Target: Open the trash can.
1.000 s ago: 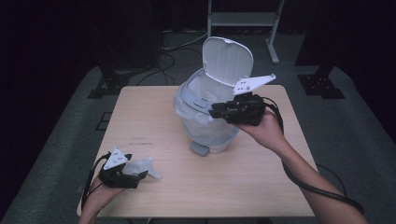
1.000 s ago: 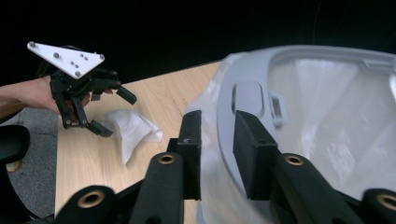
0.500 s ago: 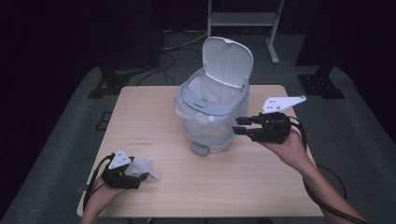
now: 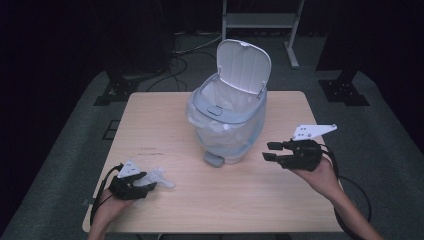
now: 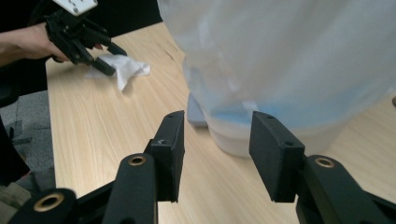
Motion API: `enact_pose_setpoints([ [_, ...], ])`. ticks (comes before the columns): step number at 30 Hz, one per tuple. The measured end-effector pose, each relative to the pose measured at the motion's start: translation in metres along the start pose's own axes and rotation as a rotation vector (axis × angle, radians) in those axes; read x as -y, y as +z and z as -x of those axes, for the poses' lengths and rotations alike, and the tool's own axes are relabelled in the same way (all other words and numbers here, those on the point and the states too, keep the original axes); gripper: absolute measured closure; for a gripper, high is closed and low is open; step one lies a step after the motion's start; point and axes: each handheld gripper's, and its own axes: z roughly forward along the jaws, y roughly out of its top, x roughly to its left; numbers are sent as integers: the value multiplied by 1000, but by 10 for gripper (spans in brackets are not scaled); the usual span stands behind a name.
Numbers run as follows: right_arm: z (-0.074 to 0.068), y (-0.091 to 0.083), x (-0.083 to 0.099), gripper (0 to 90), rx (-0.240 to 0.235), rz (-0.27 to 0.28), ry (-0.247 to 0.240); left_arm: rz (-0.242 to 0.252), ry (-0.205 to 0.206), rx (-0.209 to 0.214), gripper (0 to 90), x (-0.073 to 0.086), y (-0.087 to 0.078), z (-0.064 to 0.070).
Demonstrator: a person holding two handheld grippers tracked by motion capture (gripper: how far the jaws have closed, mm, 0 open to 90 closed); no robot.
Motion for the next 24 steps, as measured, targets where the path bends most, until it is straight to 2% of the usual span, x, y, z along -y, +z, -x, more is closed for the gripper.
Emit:
enact_pose_setpoints([
  [4,4,3,21,522,0,-12,27,-11,-11,19,567,2,2,-1],
  [5,4,3,21,522,0,-12,27,-15,-10,21,567,2,3,-1],
  [7,6,3,28,517,1,-17,34,-29,-1,23,596,2,5,-1],
  [9,8,4,35,512,2,-20,43,-45,24,6,644,0,6,1],
  [16,13,5,57,487,11,-20,65,-59,33,34,836,-3,5,-1],
  [24,16,9,75,473,17,-47,73,-33,30,62,860,-13,-2,-4],
])
